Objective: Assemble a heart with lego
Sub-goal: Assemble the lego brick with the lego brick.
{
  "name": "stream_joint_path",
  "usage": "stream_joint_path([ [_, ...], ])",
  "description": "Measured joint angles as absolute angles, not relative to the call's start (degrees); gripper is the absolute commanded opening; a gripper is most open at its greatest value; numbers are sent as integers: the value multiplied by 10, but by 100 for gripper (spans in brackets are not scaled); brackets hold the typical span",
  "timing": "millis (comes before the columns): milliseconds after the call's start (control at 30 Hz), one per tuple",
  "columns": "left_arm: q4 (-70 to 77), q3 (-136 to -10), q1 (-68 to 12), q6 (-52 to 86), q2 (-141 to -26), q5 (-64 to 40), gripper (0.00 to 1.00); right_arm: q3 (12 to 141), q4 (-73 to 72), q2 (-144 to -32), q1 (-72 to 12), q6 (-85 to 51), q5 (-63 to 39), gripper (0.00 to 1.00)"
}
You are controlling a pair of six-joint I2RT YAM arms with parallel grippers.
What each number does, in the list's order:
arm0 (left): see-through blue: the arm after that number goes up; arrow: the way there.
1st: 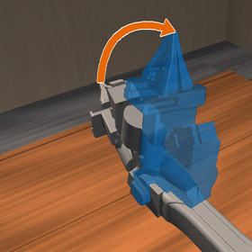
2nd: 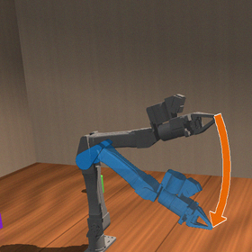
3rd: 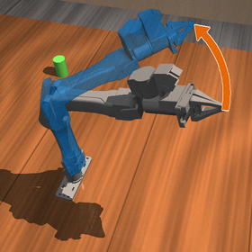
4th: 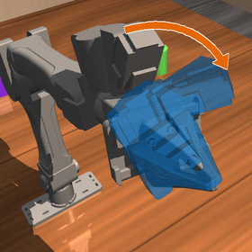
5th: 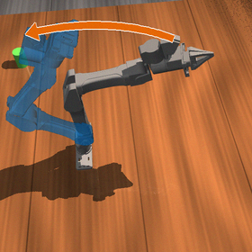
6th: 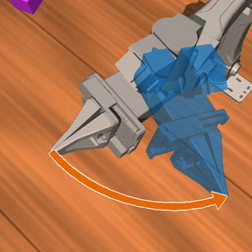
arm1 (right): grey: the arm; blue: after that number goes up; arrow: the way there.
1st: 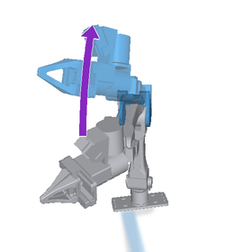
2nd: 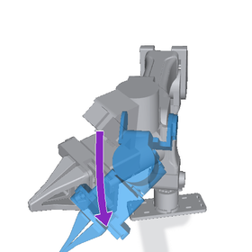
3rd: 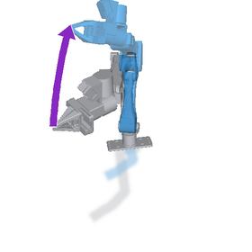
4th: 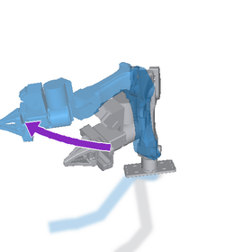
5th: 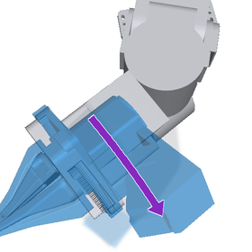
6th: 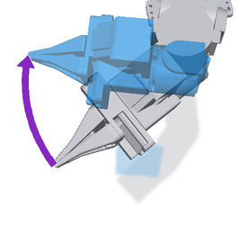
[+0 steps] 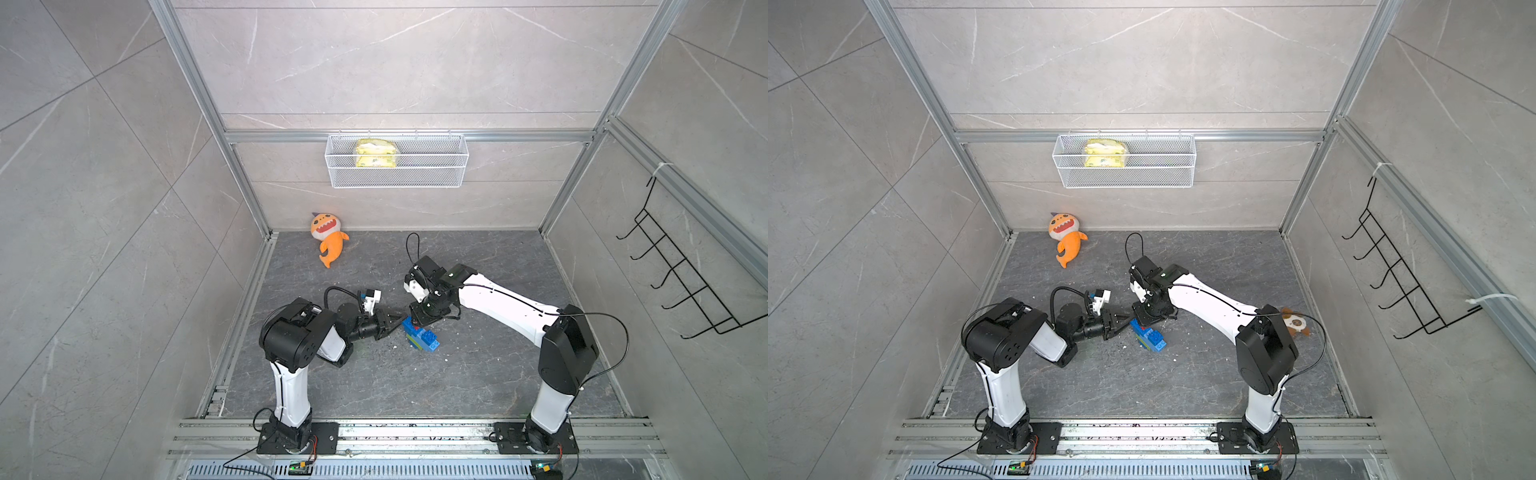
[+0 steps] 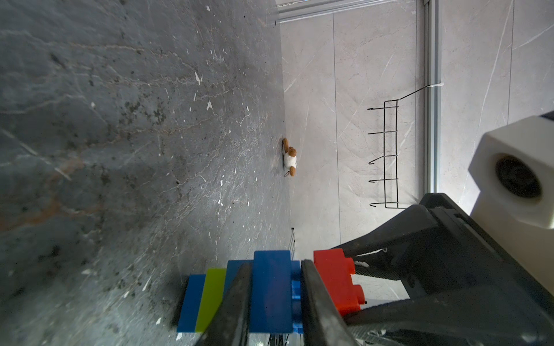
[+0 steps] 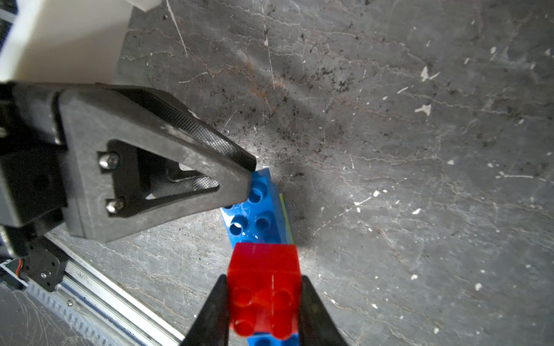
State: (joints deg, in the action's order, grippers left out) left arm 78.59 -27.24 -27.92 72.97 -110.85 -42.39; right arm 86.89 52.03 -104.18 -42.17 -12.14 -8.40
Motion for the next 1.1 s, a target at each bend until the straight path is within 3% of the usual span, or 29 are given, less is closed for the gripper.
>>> stream_joint_path([
  [1100,787,-267,-279,730,-1108,-421,14,932,552,-1107,-421,10,-102,25],
])
